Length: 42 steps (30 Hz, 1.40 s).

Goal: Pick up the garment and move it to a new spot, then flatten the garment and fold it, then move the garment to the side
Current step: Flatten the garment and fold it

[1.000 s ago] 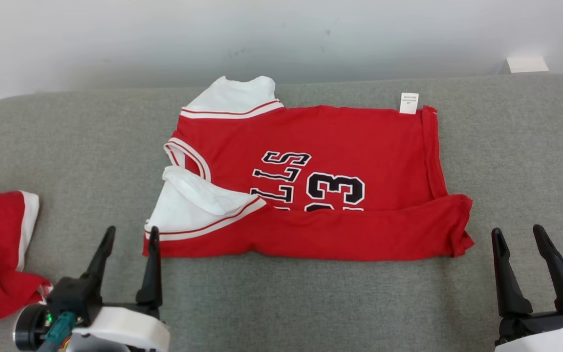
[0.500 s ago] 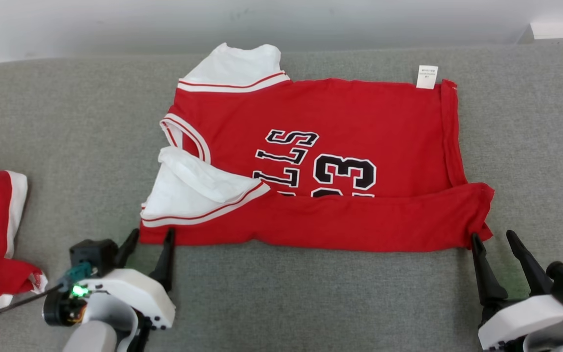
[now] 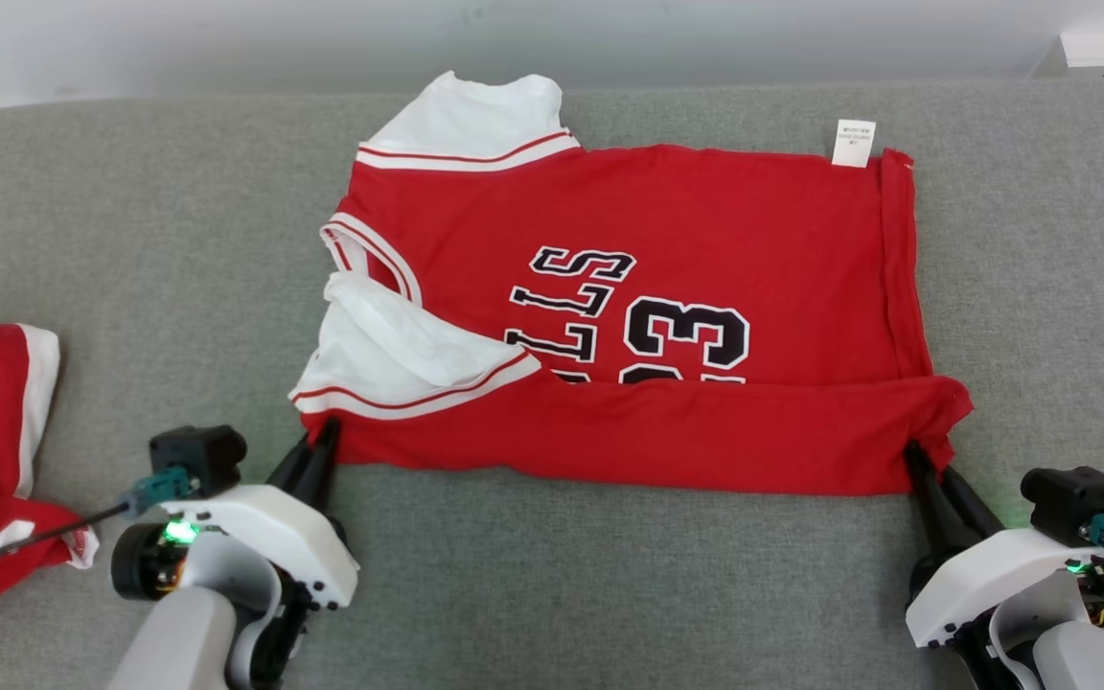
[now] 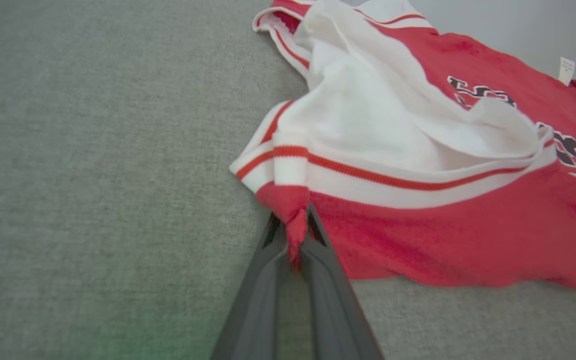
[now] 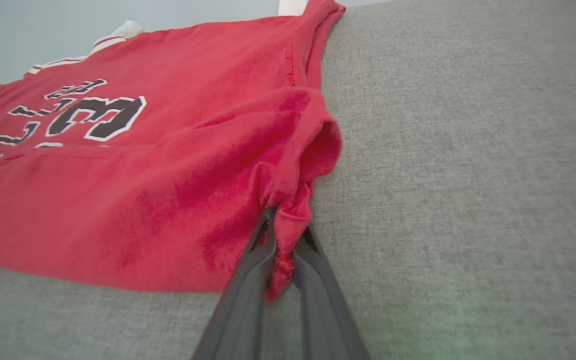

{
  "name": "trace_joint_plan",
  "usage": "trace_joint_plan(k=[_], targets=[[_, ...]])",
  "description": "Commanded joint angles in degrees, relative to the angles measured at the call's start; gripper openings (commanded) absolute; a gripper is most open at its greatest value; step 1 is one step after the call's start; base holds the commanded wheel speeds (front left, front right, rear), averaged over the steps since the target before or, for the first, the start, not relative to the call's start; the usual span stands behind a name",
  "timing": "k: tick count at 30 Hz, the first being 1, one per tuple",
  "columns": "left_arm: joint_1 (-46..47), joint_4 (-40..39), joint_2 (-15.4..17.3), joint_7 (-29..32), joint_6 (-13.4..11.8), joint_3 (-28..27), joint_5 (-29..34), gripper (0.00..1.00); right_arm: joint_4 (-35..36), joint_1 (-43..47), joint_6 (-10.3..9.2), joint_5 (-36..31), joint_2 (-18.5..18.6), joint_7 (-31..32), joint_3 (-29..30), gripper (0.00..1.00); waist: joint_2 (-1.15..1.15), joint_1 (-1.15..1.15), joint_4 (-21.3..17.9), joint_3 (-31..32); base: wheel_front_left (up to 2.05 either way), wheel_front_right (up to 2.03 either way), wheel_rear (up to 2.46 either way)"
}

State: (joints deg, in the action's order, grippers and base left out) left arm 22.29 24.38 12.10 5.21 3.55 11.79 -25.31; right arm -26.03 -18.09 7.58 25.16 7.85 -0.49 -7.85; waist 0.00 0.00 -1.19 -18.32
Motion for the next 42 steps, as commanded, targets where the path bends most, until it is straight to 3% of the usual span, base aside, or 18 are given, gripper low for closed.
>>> trace_joint_plan(k=[1,9,19,23,26,29,30,31,32,38,42], targets=[[-1.49,-0.97,-0.13,-1.98,-0.29,0.06,0.19,0.0,-1.6,1.23,-0.19,1.16,0.49,1.3,-0.92,0.0,0.0,0.0,0.03,0.28,0.0,0.0,0.0],[-6.81,-12.29,0.95,-8.41,-2.94,-3.42,-0.35,0.0,5.34,3.83,-0.18,2.96,2.09,0.57,-1.51,0.0,0.0,0.0,-0.42,2.35,0.0,0.0,0.0],[-23.44,-29.49,2.28,-2.68,-10.22,-5.76,-0.52,0.0,20.4,16.77,-0.18,0.48,1.41,7.46,1.17,0.0,0.0,0.0,-0.58,6.51,0.0,0.0,0.0],[-30.36,-33.41,1.92,-0.16,-12.61,-7.04,-2.33,0.0,23.27,22.32,-0.18,-0.01,0.78,10.23,3.52,0.0,0.0,0.0,0.02,7.66,0.0,0.0,0.0],[-34.01,-34.1,0.87,1.42,-13.72,-7.64,-4.12,0.0,23.42,25.19,-0.18,-0.52,0.36,11.04,4.82,0.0,0.0,0.0,0.44,8.41,0.0,0.0,0.0],[-34.92,-32.31,-0.12,2.18,-12.52,-7.25,-6.79,0.0,22.59,26.22,-0.18,0.0,-0.24,11.1,4.75,0.0,0.0,0.0,0.65,8.77,0.0,0.0,0.0],[-34.91,-31.2,-0.45,2.44,-12.26,-6.93,-7.11,0.46,21.8,26.42,-0.18,-0.22,-0.11,11.47,4.39,0.3,0.0,0.0,0.58,8.96,0.0,0.0,0.0],[-34.48,-30.16,-0.87,2.48,-11.75,-6.68,-7.81,1.0,21.35,26.2,-0.18,-0.39,-0.03,11.15,4.13,0.83,0.0,0.0,0.53,9.02,0.0,0.0,0.0],[-33.7,-29.0,-0.95,1.95,-11.41,-6.66,-7.81,1.0,20.83,25.77,-0.18,-0.25,-0.16,10.8,3.96,1.0,0.0,0.0,0.43,9.11,0.0,0.0,0.0],[-30.45,-24.91,-1.21,-4.48,-11.23,-6.66,-4.67,1.0,20.25,24.52,-0.17,-0.91,0.11,8.69,3.76,1.0,0.0,0.0,0.07,9.39,0.0,0.0,0.0],[-27.7,-25.47,-0.6,-10.36,-11.88,-6.21,-0.44,1.0,23.69,23.15,-0.17,-3.35,-0.59,6.86,7.35,1.0,0.0,0.0,-0.22,9.55,0.0,0.0,0.0]])
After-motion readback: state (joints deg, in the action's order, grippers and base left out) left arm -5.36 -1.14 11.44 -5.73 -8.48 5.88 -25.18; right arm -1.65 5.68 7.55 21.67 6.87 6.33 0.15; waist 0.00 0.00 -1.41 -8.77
